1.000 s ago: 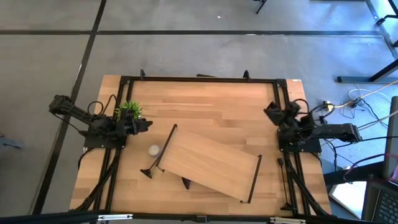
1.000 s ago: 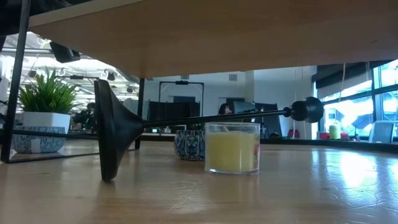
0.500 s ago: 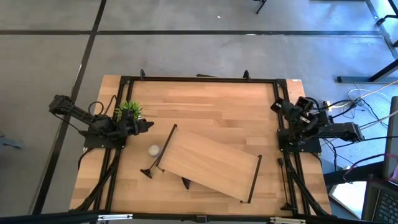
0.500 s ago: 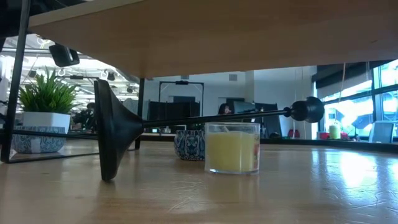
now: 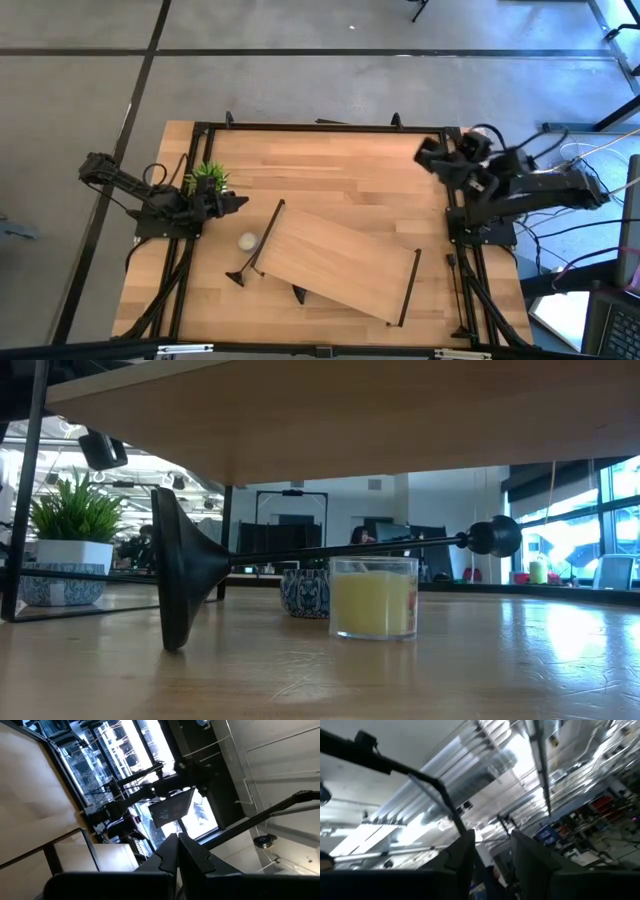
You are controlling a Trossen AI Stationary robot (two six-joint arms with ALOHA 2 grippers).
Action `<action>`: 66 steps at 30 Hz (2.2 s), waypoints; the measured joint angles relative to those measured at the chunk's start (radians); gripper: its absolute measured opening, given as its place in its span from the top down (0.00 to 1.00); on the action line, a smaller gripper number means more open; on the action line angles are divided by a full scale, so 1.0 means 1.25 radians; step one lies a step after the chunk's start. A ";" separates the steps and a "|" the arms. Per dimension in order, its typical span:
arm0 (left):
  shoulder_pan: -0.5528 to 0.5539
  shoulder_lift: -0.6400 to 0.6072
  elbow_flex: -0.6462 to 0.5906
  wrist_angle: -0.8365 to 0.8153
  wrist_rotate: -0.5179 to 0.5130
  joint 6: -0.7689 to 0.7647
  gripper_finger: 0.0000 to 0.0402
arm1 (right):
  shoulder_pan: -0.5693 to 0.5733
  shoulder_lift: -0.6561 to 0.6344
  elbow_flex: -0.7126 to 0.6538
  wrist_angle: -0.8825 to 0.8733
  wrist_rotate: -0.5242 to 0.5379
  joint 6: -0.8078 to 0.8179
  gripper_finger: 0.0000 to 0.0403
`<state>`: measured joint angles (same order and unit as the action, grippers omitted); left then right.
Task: Pick & Place candle stick holders
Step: Move the shelf from the bottom to the center of the table
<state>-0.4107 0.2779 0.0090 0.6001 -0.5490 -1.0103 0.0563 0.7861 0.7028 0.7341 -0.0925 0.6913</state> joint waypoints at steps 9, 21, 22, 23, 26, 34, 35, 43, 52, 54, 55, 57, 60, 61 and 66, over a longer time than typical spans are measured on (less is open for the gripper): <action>0.000 0.000 0.000 -0.020 0.005 0.000 0.99 | 0.110 0.292 0.316 -0.190 -0.145 -0.010 0.75; 0.000 0.000 0.000 -0.037 0.013 0.001 0.99 | 0.324 0.470 0.569 -0.718 0.024 0.042 0.69; 0.000 0.000 0.000 -0.041 0.013 0.000 0.99 | 0.340 0.473 0.575 -0.740 0.038 0.066 0.69; 0.000 0.000 0.000 -0.042 0.013 0.000 0.99 | 0.358 0.475 0.577 -0.761 0.052 0.088 0.69; 0.000 0.000 0.000 -0.043 0.018 0.000 0.99 | 0.414 0.478 0.577 -0.813 0.105 0.159 0.69; 0.000 0.000 0.000 -0.048 0.019 0.001 0.99 | 0.548 0.499 0.577 -1.017 0.158 0.504 0.70; 0.000 0.000 0.000 -0.049 0.019 0.001 0.99 | 0.561 0.504 0.577 -1.034 0.157 0.553 0.70; 0.000 0.000 0.000 -0.054 0.019 0.001 0.99 | 0.636 0.528 0.577 -1.177 0.157 0.929 0.70; 0.000 0.000 0.000 -0.066 0.050 0.000 0.99 | 0.685 0.529 0.577 -1.299 0.155 1.195 0.70; 0.000 0.000 0.000 -0.066 0.050 0.002 0.99 | 0.694 0.529 0.577 -1.356 0.155 1.293 0.70; 0.000 0.000 0.000 -0.067 0.049 0.002 0.99 | 0.696 0.529 0.577 -1.385 0.155 1.334 0.70; 0.000 0.000 0.000 -0.070 0.045 0.002 0.99 | 0.695 0.529 0.577 -1.434 0.155 1.363 0.70; 0.000 0.000 0.000 -0.081 0.044 0.002 0.99 | 0.670 0.529 0.577 -1.490 0.170 1.362 0.70; 0.000 0.000 0.000 -0.083 0.043 0.000 0.99 | 0.662 0.529 0.577 -1.503 0.182 1.353 0.70; 0.000 0.000 0.000 -0.083 0.043 -0.012 0.99 | 0.630 0.534 0.577 -1.555 0.196 1.332 0.70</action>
<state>-0.4107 0.2779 0.0092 0.4965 -0.4950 -1.0251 0.8437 1.4533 1.4242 -1.2095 0.1526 2.3564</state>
